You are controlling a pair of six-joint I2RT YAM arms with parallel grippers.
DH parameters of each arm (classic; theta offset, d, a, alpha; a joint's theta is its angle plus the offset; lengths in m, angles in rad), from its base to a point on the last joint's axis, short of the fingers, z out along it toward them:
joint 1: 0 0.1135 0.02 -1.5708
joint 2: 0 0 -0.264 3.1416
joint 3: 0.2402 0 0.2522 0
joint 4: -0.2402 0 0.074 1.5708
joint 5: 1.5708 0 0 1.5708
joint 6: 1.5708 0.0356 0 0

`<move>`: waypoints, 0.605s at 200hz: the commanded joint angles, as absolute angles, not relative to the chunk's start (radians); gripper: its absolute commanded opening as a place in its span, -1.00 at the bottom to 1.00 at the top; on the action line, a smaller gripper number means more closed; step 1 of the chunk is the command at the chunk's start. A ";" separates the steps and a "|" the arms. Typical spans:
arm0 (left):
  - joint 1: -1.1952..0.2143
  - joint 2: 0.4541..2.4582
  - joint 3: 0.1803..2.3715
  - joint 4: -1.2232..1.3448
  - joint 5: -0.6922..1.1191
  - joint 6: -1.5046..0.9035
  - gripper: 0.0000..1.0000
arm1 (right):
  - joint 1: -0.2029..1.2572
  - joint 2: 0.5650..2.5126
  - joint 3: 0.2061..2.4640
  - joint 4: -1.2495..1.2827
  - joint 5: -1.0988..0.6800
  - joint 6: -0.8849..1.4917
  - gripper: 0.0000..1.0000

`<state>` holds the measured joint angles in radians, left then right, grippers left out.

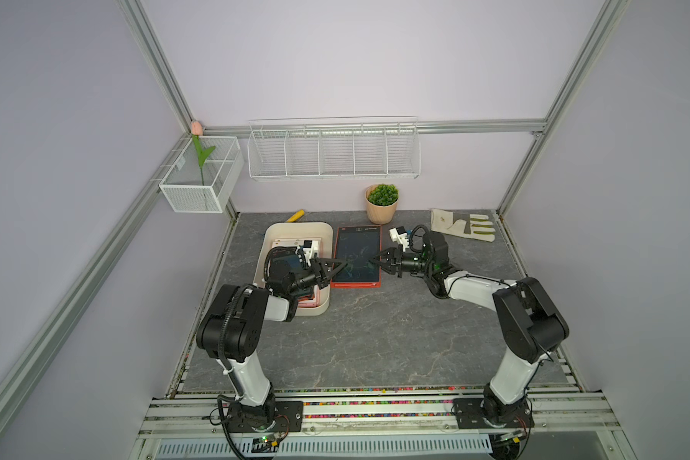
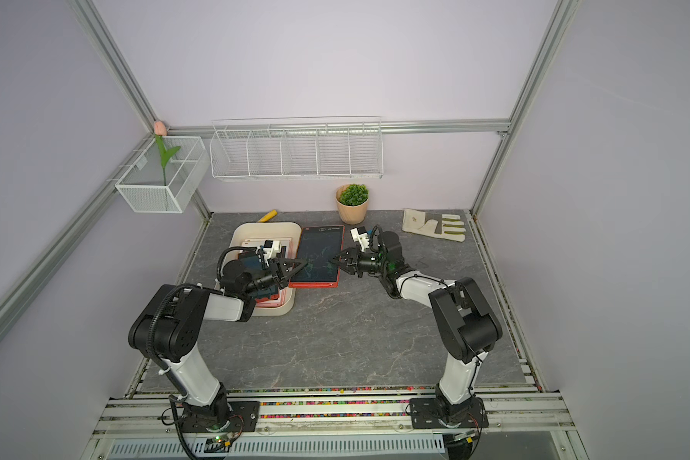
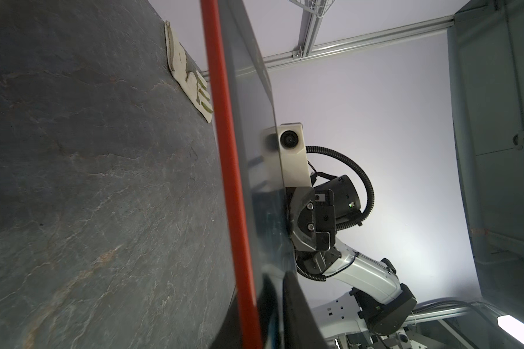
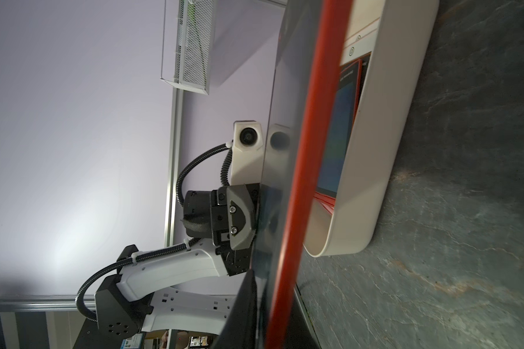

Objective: Take out the writing tablet from the storage box
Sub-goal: Pick up the writing tablet from the storage box, then place the writing tablet at the center of the board.

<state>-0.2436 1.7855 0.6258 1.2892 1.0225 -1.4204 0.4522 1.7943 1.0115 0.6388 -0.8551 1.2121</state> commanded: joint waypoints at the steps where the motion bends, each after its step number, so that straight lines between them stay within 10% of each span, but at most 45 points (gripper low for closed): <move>1: -0.254 1.766 0.656 1.287 1.053 -1.401 -0.81 | 0.449 1.760 1.053 0.471 -0.882 1.138 -0.58; 59: -0.277 1.760 0.681 1.117 1.044 -1.294 -1.00 | 0.428 1.742 1.108 0.222 -0.850 0.986 0.42; 121: -0.323 1.672 0.841 0.301 0.800 -0.824 -1.00 | 0.174 1.568 1.111 -0.287 -0.670 0.656 0.76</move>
<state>-0.2825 1.7569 0.7071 0.8173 0.9649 -1.1442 0.2737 1.6688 1.0897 0.0158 -0.7944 0.8623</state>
